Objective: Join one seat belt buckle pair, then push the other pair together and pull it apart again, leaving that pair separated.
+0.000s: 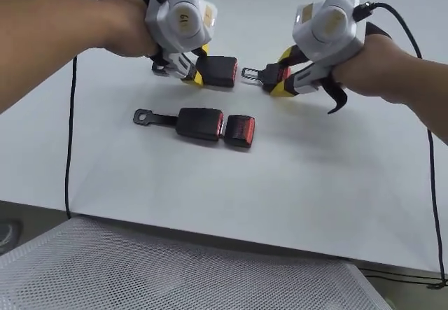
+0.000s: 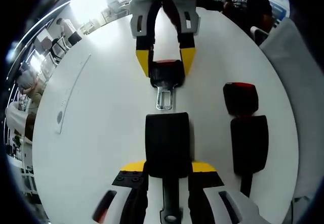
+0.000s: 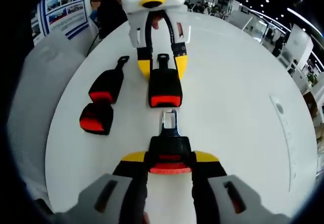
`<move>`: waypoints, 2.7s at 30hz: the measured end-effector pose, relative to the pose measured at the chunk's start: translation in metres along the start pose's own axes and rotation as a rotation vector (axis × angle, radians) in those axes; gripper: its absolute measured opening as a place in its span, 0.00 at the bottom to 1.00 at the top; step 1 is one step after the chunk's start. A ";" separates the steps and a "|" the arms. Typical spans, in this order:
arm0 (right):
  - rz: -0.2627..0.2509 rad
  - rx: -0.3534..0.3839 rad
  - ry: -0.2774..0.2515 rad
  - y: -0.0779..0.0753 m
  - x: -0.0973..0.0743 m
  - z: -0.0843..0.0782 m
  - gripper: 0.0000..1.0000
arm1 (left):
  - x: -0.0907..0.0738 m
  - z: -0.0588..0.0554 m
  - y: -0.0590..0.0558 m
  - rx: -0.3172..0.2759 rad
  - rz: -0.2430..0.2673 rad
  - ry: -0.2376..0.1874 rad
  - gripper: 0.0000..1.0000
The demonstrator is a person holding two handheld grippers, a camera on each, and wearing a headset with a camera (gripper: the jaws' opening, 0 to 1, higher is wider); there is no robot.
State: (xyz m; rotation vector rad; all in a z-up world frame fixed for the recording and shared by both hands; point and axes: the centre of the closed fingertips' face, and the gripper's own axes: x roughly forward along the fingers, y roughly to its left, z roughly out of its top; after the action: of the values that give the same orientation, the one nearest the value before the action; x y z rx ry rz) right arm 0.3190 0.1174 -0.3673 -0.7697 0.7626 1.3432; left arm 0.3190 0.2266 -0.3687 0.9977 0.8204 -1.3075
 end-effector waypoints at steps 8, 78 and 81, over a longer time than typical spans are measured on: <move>0.004 -0.007 0.015 0.002 0.005 0.008 0.33 | 0.000 0.000 -0.001 0.000 0.000 0.002 0.31; -0.011 -0.029 -0.043 0.005 0.019 0.036 0.30 | 0.001 0.000 0.002 -0.010 -0.018 -0.015 0.29; -0.012 -0.029 -0.039 0.005 0.020 0.036 0.30 | 0.001 -0.001 0.003 -0.009 -0.019 -0.016 0.29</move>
State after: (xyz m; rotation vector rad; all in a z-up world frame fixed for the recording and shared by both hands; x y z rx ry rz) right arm 0.3166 0.1585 -0.3645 -0.7681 0.7079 1.3576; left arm 0.3221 0.2266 -0.3699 0.9731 0.8249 -1.3247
